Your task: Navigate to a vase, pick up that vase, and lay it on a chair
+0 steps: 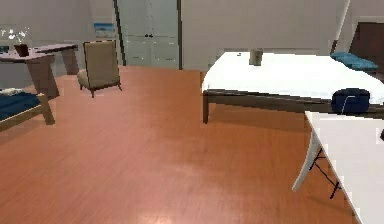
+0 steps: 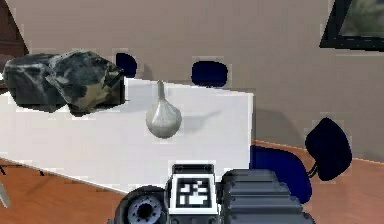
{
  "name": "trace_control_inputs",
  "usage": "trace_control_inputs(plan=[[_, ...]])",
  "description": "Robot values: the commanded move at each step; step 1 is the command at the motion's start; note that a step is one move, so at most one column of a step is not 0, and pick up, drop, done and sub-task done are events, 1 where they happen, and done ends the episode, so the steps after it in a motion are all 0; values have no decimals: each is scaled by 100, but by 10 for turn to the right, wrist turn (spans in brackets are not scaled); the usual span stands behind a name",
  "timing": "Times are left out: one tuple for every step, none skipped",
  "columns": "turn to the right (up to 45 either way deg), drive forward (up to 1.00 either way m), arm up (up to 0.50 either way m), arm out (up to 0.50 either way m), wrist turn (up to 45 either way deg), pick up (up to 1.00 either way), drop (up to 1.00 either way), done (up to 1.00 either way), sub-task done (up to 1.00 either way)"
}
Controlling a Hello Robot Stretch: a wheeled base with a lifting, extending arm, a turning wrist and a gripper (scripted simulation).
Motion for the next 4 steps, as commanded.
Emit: trace_control_inputs(plan=[[0, 0, 0, 48, 0, 0, 0, 0, 0], [0, 0, 0, 0, 450, 0, 0, 0, 0], [0, 0, 0, 0, 450, 0, 0, 0, 0], [0, 0, 0, 0, 450, 0, 0, 0, 0]])
